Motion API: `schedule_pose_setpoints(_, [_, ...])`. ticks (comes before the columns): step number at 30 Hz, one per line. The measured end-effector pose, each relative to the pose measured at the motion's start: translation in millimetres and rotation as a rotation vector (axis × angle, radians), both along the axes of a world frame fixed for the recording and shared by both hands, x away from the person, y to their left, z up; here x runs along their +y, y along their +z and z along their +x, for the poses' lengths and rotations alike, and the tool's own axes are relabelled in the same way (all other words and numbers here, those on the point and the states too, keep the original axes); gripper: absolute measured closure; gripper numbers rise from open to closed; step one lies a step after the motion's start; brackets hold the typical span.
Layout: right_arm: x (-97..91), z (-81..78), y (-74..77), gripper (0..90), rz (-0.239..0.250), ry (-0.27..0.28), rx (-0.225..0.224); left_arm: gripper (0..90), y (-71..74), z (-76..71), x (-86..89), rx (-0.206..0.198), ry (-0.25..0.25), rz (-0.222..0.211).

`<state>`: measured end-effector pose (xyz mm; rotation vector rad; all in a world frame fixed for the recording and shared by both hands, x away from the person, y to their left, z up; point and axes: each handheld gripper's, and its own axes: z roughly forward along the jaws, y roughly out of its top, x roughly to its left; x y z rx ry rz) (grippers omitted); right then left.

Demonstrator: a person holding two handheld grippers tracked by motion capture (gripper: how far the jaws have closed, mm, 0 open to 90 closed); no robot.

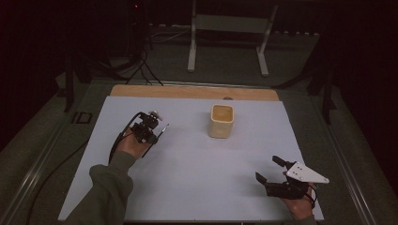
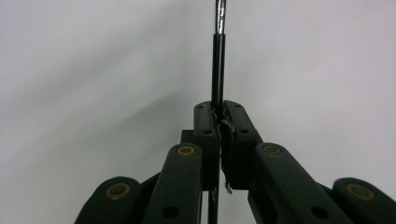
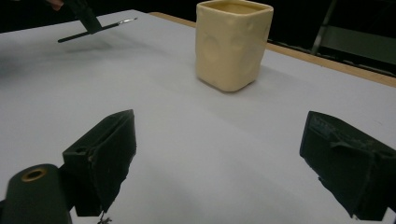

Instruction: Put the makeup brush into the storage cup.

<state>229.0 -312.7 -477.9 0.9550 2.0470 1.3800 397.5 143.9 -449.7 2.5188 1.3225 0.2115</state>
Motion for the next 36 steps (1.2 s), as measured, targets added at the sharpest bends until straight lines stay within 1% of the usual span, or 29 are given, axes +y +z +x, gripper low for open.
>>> schedule_pose_setpoints(1, [0.0, 0.0, 0.0, 10.5, 0.000, 0.000, 0.000, 86.4, 1.6, -0.1, 0.8, -0.012, 0.007, -0.005])
schedule_pose_setpoints(2, [0.0, 0.0, 0.0, 10.5, 0.001, 0.000, 0.000, 86.4, 2.8, -0.1, 1.6, -0.016, 0.011, -0.013])
schedule_pose_setpoints(3, [0.0, 0.0, 0.0, 10.5, 0.000, -0.001, 0.000, 86.4, 3.9, -0.1, 2.2, -0.020, 0.011, -0.012])
schedule_pose_setpoints(5, [0.0, 0.1, -0.1, 10.5, 0.000, 0.000, 0.001, 86.4, 6.3, -0.3, 3.9, -0.037, 0.022, -0.019])
schedule_pose_setpoints(7, [0.0, 0.1, -0.1, 10.5, 0.000, -0.001, 0.001, 86.4, 8.6, -0.4, 5.8, -0.054, 0.024, -0.029])
schedule_pose_setpoints(13, [-0.1, 0.1, -0.1, 10.5, 0.001, -0.002, 0.001, 86.4, 13.0, -1.6, 8.3, -0.084, 0.025, -0.057])
schedule_pose_setpoints(15, [-0.1, 0.2, -0.1, 10.5, 0.000, -0.002, 0.001, 86.4, 14.6, -2.4, 8.6, -0.103, 0.029, -0.071])
schedule_pose_setpoints(20, [-0.6, -0.1, 0.3, 10.5, 0.001, -0.004, -0.002, 86.4, 18.6, -3.8, 9.9, -0.144, 0.020, -0.102])
schedule_pose_setpoints(23, [-0.6, -0.1, 0.4, 10.5, 0.001, -0.004, -0.001, 86.4, 20.7, -4.5, 10.7, -0.169, 0.025, -0.123])
schedule_pose_setpoints(26, [-0.6, -0.2, 0.4, 10.5, 0.001, -0.003, -0.002, 86.4, 22.9, -5.6, 11.5, -0.192, 0.019, -0.135])
schedule_pose_setpoints(31, [-0.5, -0.2, 0.4, 10.5, 0.001, -0.003, -0.002, 86.4, 24.7, -6.7, 12.5, -0.216, 0.017, -0.154])
schedule_pose_setpoints(36, [-0.7, -0.2, 0.5, 10.5, 0.001, -0.003, -0.002, 86.4, 27.9, -8.6, 12.8, -0.258, 0.013, -0.171])
